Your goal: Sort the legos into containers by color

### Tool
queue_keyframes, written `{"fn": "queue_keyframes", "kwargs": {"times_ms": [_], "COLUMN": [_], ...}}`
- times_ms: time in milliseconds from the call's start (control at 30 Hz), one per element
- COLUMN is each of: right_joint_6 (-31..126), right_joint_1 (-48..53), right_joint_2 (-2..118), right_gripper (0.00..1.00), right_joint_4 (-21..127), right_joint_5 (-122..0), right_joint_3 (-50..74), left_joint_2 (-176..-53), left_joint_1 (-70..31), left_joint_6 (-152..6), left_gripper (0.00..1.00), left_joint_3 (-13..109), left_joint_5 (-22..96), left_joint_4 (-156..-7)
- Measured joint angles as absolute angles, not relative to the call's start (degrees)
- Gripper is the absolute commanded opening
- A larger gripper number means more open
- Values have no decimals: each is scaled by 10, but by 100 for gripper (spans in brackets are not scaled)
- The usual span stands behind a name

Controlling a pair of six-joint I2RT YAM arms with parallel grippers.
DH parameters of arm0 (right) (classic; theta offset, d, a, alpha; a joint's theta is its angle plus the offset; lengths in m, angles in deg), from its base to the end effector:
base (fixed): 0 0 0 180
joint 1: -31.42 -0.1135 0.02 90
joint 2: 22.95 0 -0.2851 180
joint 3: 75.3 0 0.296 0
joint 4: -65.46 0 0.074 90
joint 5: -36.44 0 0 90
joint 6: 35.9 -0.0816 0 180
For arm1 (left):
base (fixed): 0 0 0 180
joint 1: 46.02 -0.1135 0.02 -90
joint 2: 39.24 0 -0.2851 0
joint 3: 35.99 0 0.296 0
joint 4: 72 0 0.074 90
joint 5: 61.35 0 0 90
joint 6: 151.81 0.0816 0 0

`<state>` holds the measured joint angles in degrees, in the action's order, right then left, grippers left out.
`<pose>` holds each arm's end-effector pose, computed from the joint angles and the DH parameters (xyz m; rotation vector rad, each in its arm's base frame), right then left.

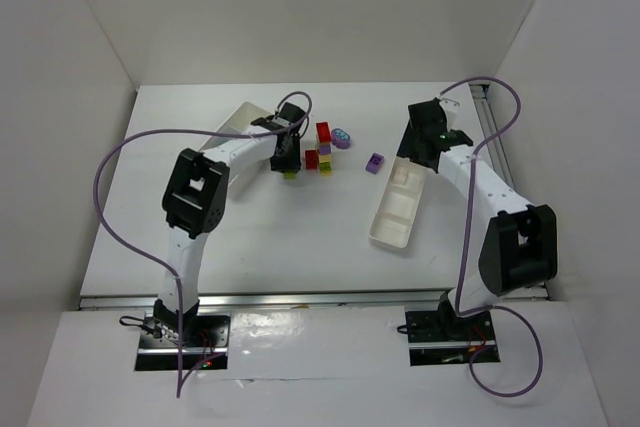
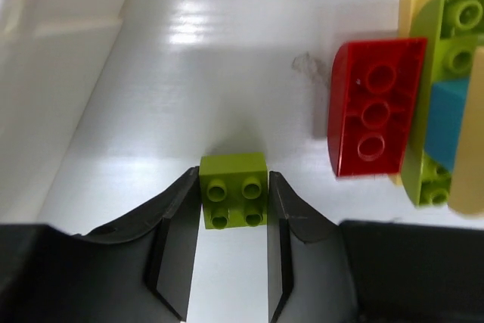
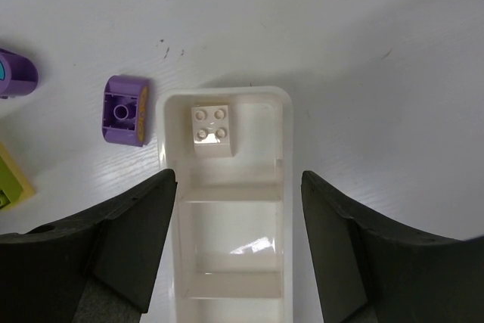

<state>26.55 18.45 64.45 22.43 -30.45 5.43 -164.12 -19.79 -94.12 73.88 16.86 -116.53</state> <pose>0.3945 0.0580 0.2502 0.4724 2.3054 -0.1519 0.4980 -0.2268 0.1381 -0.2091 2.5706 -0.1110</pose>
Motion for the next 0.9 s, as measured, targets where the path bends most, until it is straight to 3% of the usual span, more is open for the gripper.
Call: {"fn": "queue_keyframes", "kwargs": {"times_ms": [167, 467, 767, 800, 833, 867, 900], "right_joint_6": [266, 267, 267, 267, 267, 267, 267], "right_joint_1": [183, 173, 173, 173, 173, 173, 173], "right_joint_2": [649, 653, 657, 658, 661, 662, 664], "right_gripper": [75, 75, 75, 75, 75, 75, 76], "right_joint_4": [213, 192, 190, 189, 189, 189, 189], "right_joint_5": [-303, -297, -298, -297, -297, -297, -297], "right_joint_3": [66, 108, 108, 108, 108, 108, 108], "left_joint_2": [-1605, -1530, -1662, -1680, -1695, -1707, -1718], "left_joint_1": [-200, -258, -336, -340, -343, -345, -347], "left_joint_6": [-947, -964, -984, -986, -988, -993, -995], "left_gripper": [0, 0, 0, 2, 11, 37, 49], "left_joint_3": [772, 890, 1037, 1042, 1044, 1044, 1044], "left_joint_5": [169, 197, 224, 229, 232, 236, 239], "left_joint_4": [-1231, -1280, -1286, -1285, -1285, -1287, -1288]}}
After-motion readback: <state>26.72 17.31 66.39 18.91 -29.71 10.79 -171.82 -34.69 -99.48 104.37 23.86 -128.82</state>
